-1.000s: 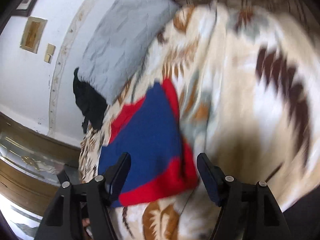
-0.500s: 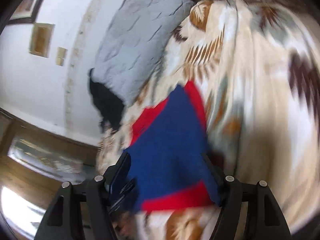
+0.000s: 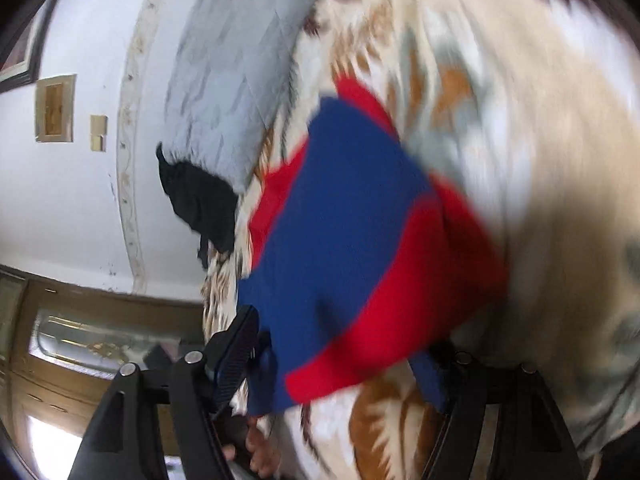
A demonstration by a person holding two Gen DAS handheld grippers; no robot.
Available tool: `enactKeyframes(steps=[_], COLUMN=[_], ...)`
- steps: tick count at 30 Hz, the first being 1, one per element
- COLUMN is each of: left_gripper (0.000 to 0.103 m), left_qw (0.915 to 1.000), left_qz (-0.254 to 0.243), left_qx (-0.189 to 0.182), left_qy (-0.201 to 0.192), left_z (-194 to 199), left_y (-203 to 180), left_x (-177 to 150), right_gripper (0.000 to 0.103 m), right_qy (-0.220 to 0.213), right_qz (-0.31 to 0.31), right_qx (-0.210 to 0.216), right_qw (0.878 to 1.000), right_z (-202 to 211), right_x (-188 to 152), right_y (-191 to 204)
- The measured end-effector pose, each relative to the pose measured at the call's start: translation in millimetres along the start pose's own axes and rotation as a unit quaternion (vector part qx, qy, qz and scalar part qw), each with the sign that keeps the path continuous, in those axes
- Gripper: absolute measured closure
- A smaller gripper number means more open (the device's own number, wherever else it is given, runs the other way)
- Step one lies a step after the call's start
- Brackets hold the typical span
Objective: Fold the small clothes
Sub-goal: 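Grasp the red side edge of the sweater with the right tool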
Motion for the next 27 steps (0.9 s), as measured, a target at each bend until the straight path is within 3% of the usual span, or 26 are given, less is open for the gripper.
enactKeyframes(steps=[2, 7, 11, 13, 18, 21, 27], left_gripper=[0.02, 0.02, 0.02, 0.02, 0.02, 0.02, 0.02], left_qw=[1.0, 1.0, 0.9999, 0.9997, 0.9997, 0.9996, 0.9992], left_qz=[0.001, -0.002, 0.011, 0.015, 0.006, 0.005, 0.012], left_qx=[-0.003, -0.004, -0.006, -0.005, 0.008, 0.011, 0.007], left_qy=[0.0, 0.001, 0.011, 0.017, 0.023, 0.024, 0.038], left_z=[-0.2, 0.0, 1.3, 0.7, -1.6, -1.7, 8.5], left_y=[0.9, 0.9, 2.8, 2.9, -0.5, -1.1, 4.6], left_x=[0.0, 0.4, 2.8, 3.7, 4.3, 4.3, 5.8], right_gripper=[0.027, 0.027, 0.028, 0.029, 0.057, 0.057, 0.057], right_qy=[-0.012, 0.039, 0.043, 0.047, 0.056, 0.064, 0.082], right_qz=[-0.008, 0.012, 0.025, 0.04, 0.066, 0.091, 0.072], right_qx=[0.007, 0.006, 0.02, 0.005, -0.024, -0.043, -0.078], right_qw=[1.0, 0.999, 0.999, 0.998, 0.996, 0.993, 0.991], right_z=[-0.8, -17.9, -21.7, -25.6, -25.7, -29.8, -36.3], right_x=[14.0, 29.5, 28.1, 23.4, 21.8, 21.9, 21.7], right_y=[0.2, -2.9, 2.7, 1.9, 7.9, 11.6, -3.9])
Point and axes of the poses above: each gripper's, at about its wrist camera, not at the fingertips, and z roughly against the way its jaws point, y to its left, x to its top, the point moved 3 cm from there along -z, roughly the way its jaws point, and after that the axes turned 14 degrees about x, right-handed, at the moved point
